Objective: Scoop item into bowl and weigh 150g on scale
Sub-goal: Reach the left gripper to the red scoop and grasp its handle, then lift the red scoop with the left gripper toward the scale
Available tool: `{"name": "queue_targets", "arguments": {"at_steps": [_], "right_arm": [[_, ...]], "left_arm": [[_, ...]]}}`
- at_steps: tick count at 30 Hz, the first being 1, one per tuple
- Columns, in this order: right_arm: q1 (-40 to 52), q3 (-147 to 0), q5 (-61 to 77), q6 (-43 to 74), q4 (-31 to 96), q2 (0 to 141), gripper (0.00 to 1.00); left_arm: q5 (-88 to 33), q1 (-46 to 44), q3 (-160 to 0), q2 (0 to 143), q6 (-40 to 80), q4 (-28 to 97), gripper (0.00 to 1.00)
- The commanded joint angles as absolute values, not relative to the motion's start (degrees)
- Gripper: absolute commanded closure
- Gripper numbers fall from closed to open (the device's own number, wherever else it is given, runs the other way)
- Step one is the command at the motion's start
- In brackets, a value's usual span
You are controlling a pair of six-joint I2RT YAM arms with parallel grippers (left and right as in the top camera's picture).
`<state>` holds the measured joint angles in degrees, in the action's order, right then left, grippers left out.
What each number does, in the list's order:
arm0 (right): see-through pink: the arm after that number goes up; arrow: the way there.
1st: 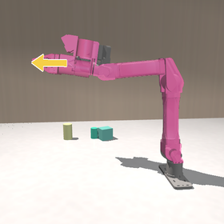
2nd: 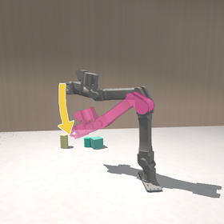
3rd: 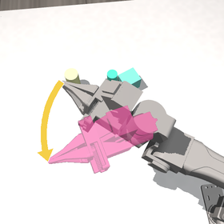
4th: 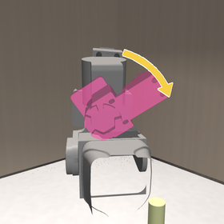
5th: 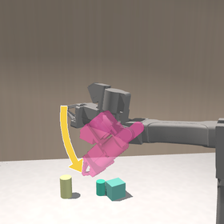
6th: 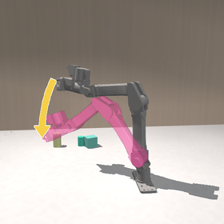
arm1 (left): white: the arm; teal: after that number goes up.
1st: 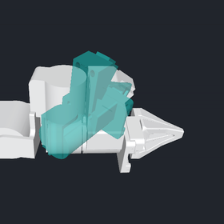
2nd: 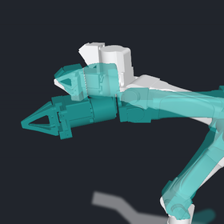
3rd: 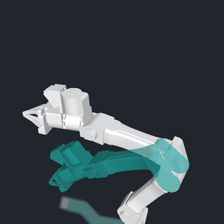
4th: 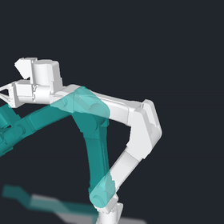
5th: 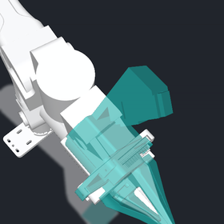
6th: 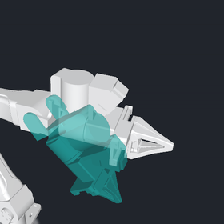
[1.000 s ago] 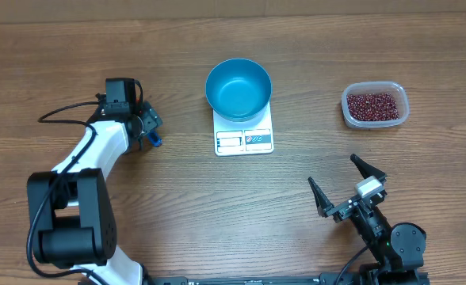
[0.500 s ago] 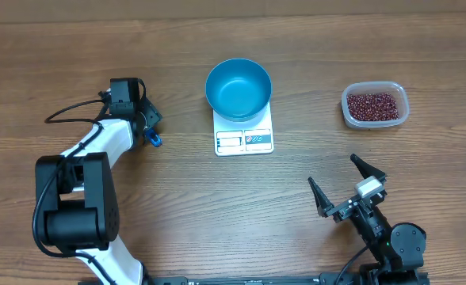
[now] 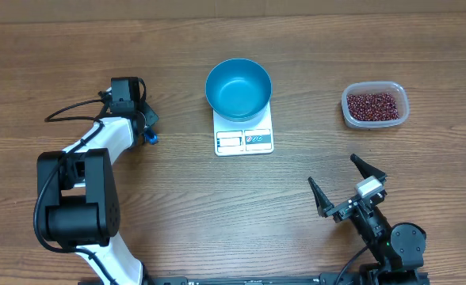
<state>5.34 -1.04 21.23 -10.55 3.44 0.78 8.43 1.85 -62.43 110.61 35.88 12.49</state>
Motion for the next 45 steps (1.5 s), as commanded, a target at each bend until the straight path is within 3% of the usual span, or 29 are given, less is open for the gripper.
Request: {"name": "queue_targets", "arguments": {"at_steps": [1,8,18,29,38,45], "right_arm": [[5.6,-0.4,21.5,-10.4,3.1,0.2,0.0],[5.6,-0.4,21.5,-10.4,3.1,0.2,0.0],[5.6,-0.4,21.5,-10.4,3.1,0.2,0.0],[5.6,-0.4,21.8,-10.3,3.0,0.2,0.0],[5.6,-0.4,48.5,-7.9,0.2,0.2,0.0],[5.6,-0.4,64.1,-7.1,0.2,0.2,0.0]], "left_arm": [[7.9,1.3,-63.9,112.3,35.6,14.7,0.83],[7.9,1.3,-69.1,112.3,35.6,22.7,0.96],[2.6,-1.2,-82.8,109.4,35.6,36.7,0.96],[1.7,-17.3,-86.9,100.7,39.0,40.9,0.96],[-1.1,-29.2,-86.9,100.8,55.3,41.6,0.96],[-2.0,-33.1,-86.9,100.8,62.3,40.8,0.96]]}}
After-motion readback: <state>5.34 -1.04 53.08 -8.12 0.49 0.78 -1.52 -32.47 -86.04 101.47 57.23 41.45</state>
